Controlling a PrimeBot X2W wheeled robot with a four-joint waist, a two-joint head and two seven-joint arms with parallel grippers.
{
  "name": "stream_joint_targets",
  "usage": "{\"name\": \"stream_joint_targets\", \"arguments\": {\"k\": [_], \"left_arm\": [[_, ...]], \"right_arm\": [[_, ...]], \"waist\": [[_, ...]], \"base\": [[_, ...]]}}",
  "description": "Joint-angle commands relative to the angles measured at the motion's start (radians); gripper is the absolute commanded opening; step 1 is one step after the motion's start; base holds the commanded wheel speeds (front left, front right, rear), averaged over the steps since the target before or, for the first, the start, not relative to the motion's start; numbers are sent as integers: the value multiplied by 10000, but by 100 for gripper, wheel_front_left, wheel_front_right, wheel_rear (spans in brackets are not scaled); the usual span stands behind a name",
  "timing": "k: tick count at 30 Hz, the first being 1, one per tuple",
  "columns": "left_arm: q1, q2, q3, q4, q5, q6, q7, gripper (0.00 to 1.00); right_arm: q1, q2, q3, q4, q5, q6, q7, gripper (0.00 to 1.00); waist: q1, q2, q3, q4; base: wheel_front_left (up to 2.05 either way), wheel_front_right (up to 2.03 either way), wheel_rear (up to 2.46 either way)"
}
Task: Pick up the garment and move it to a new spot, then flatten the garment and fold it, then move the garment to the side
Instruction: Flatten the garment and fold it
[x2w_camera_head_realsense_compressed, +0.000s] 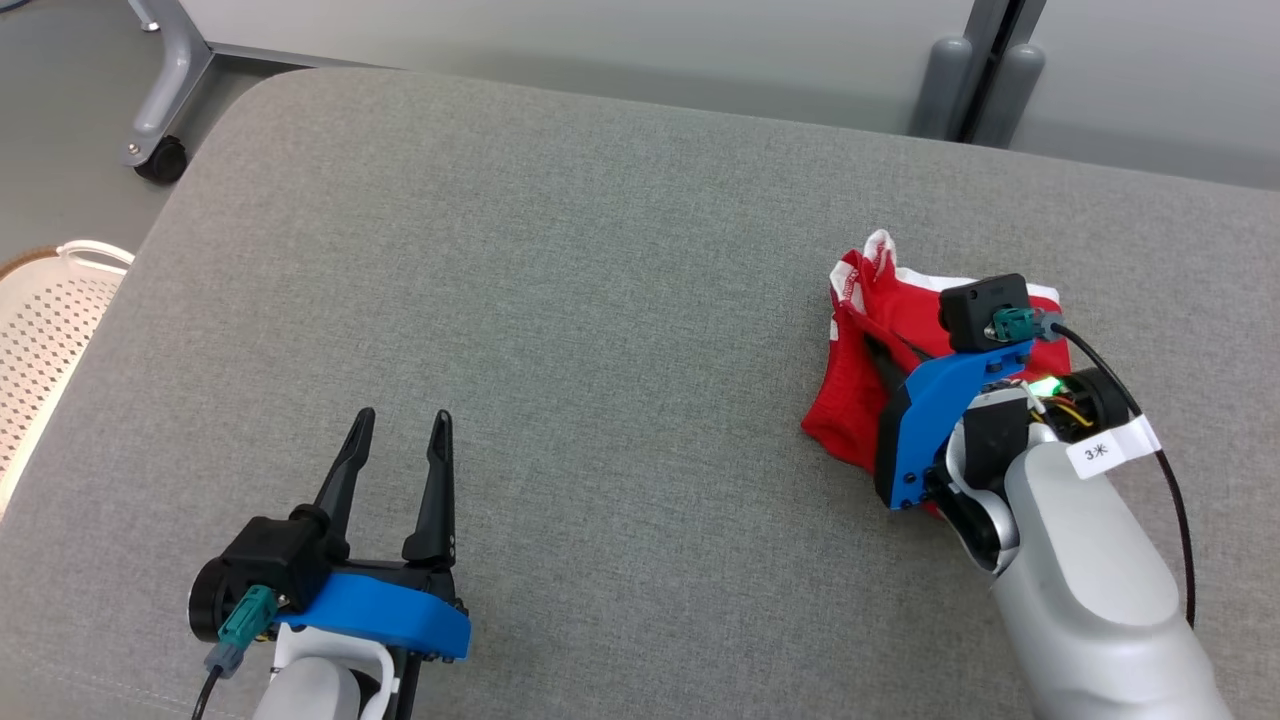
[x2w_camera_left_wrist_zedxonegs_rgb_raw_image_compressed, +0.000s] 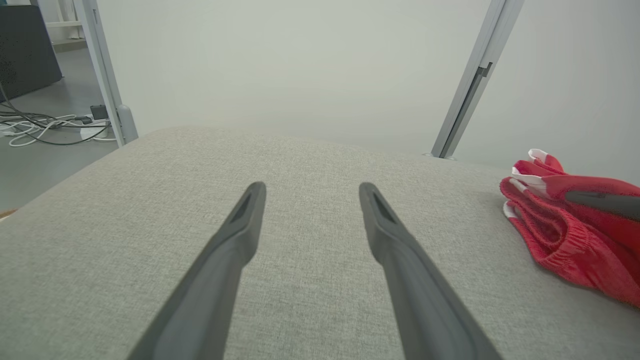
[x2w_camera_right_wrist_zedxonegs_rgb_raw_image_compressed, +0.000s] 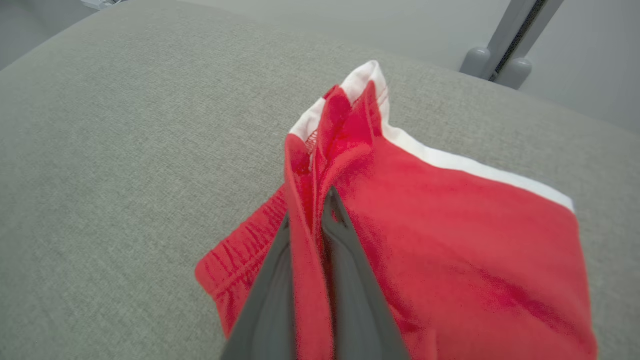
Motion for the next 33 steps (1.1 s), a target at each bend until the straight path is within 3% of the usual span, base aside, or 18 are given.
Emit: {"name": "stream_joint_targets", "arguments": {"k": [1,7,10,13,21,27,28,29,33], "left_arm": [[-60,22,19,24,-40,-72,-43,100],[160,101,146,73,-60,-72,-41,100],[247,140,246,35,-50,-72,-41,100],[414,159,351,-14,-14,-72,-43,100],[568,123,343,-174,34,-73,-43,100],[406,126,322,-261,15,-73,-43,100],[372,137,326,-266,14,-71,-43,100],[345,149,335,-262,17,-73,-43,100],[217,191,347,-238,17,-71,-43,100]], "right_arm": [[-108,-16,163,65,365,2,-127,100],[-53,-21,1517,-444,4013,2,-701,100],[24,-39,1614,-1068,4637,2,-1143,100],[289,-41,940,-1529,4116,2,-1470,100],[1602,-615,-1746,-2353,1176,3,-1193,100],[2239,-442,-2194,-2384,-298,3,-1023,100],[2281,-384,-2101,-2289,-415,3,-1052,58],[2289,-335,-1952,-2157,-539,3,-1097,0],[2057,-161,-1063,-1510,-849,3,-1330,0]], "waist": [[-1,-2,-18,19],[-1,-2,-297,-58],[-1,-2,-464,-252],[-1,-2,-624,-464],[-1,-2,-819,-811],[-1,-2,-588,-840],[-1,-2,-537,-831],[-1,-2,-499,-817],[-1,-2,-389,-720]], "base": [[0,0,0],[0,0,0],[0,0,0],[0,0,0],[0,0,0],[0,0,0],[0,0,0],[0,0,0],[0,0,0]]}}
